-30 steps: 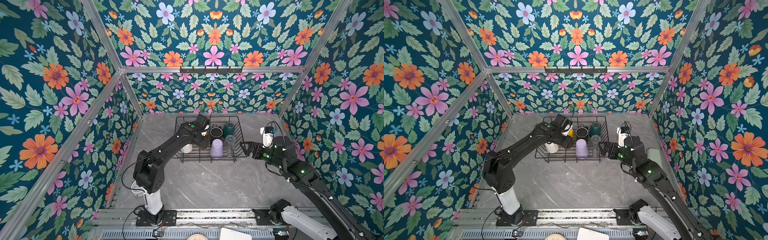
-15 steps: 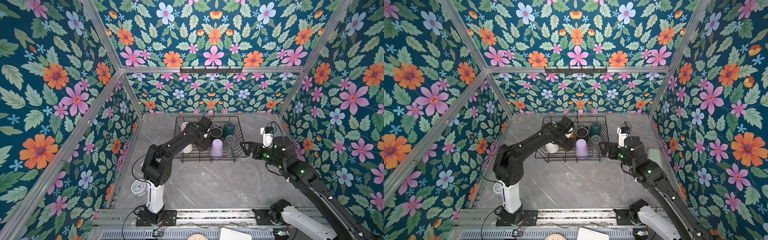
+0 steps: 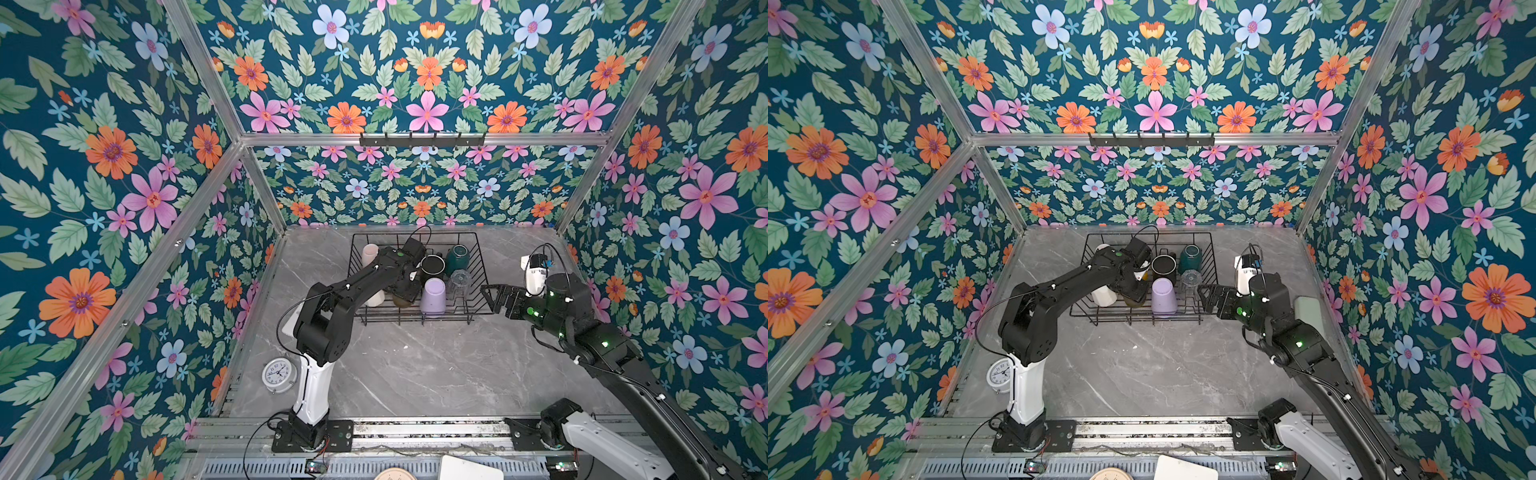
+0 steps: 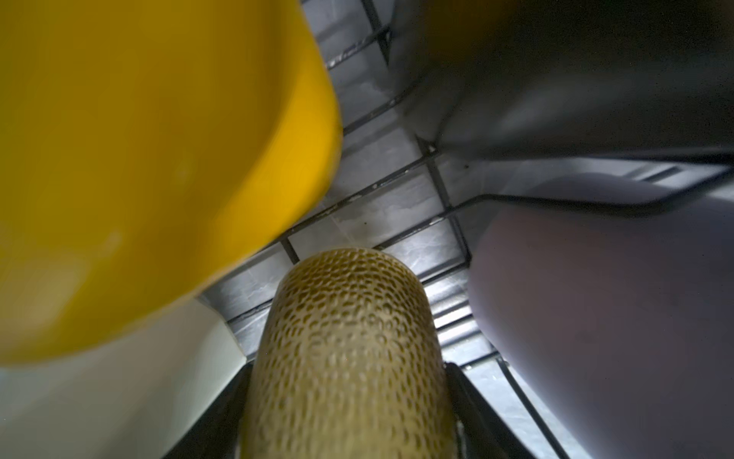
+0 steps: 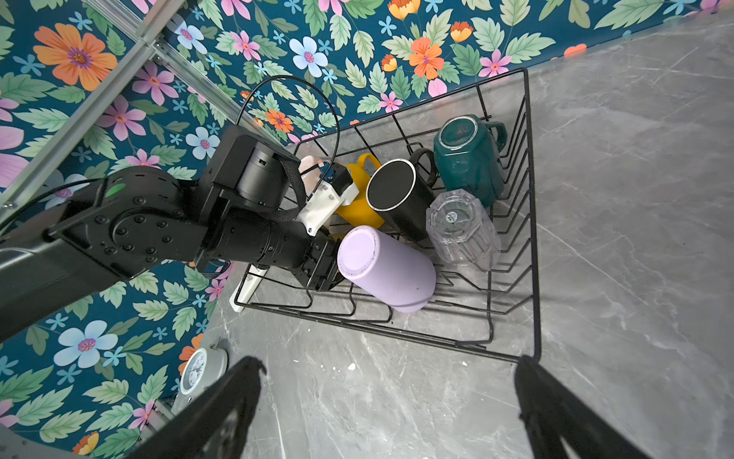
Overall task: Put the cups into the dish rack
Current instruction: 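Open the left gripper and raise it off the olive glass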
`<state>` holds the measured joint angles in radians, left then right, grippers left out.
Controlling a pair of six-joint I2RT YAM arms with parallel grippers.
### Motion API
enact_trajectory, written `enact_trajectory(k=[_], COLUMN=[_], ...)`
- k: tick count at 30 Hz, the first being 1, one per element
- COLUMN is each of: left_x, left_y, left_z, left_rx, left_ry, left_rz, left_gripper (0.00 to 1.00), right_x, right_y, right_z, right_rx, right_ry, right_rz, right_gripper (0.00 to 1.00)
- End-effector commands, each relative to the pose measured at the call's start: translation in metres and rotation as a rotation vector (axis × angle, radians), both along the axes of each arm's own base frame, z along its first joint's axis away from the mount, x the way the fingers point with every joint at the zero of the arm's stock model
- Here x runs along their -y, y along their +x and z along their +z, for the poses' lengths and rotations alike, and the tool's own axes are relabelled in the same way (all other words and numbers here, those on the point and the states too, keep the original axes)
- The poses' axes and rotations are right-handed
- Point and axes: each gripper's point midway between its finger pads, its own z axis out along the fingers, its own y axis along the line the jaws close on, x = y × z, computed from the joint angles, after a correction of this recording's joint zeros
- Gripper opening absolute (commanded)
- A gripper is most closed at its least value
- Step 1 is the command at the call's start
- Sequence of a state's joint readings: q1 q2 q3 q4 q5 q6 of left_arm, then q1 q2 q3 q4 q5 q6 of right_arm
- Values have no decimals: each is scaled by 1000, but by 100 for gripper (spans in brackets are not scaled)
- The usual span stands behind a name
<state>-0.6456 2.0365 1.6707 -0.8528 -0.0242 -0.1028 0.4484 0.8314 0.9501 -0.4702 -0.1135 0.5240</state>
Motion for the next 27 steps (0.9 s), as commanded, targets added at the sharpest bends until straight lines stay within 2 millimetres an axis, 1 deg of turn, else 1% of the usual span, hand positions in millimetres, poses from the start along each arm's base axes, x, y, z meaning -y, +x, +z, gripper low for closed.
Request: enact_trajectory(k=[1, 5, 6, 7, 9, 15, 17, 19, 20, 21, 22, 24, 27], left_x=[-1, 0, 0, 1, 1, -2, 2, 2, 3, 3, 3, 3, -5], left_y=[-1, 0, 0, 0, 1, 0, 5, 5, 6, 6, 7, 10, 16], left_z=[-2, -3, -3, -3, 0, 4, 8, 10, 12, 15, 19, 28, 44], left_rx=[-5, -6, -6, -5, 1, 13, 39, 46, 51, 58, 68, 98, 154], left_ry=[11, 5, 5, 4, 1, 4, -18, -23, -27, -35, -42, -56, -69], left_rz=[-7, -6, -5, -5, -5, -2, -2, -2, -1, 0, 3, 10, 36], left_gripper=[53, 64, 65, 66, 72, 85, 87, 89, 92, 98, 100, 100, 100], right_x=[1, 1, 2, 2, 2, 2, 2, 2, 3, 3, 3, 3, 4], right_y=[0, 0, -1, 0, -1, 0, -1, -1, 0, -1, -1, -1, 0], right_z=[4, 4, 4, 4, 5, 6, 7, 7, 7, 7, 7, 9, 11], right_rx=[18, 17, 18, 17, 20, 22, 23, 21, 22, 21, 23, 27, 33], right_ry=[2, 1, 2, 1, 2, 2, 3, 3, 2, 2, 0, -5, -14], right_rz=[-1, -3, -2, -4, -5, -5, -3, -4, -5, -6, -4, -5, -6], right_gripper=[99, 99, 99, 99, 99, 99, 99, 99, 99, 99, 99, 99, 99])
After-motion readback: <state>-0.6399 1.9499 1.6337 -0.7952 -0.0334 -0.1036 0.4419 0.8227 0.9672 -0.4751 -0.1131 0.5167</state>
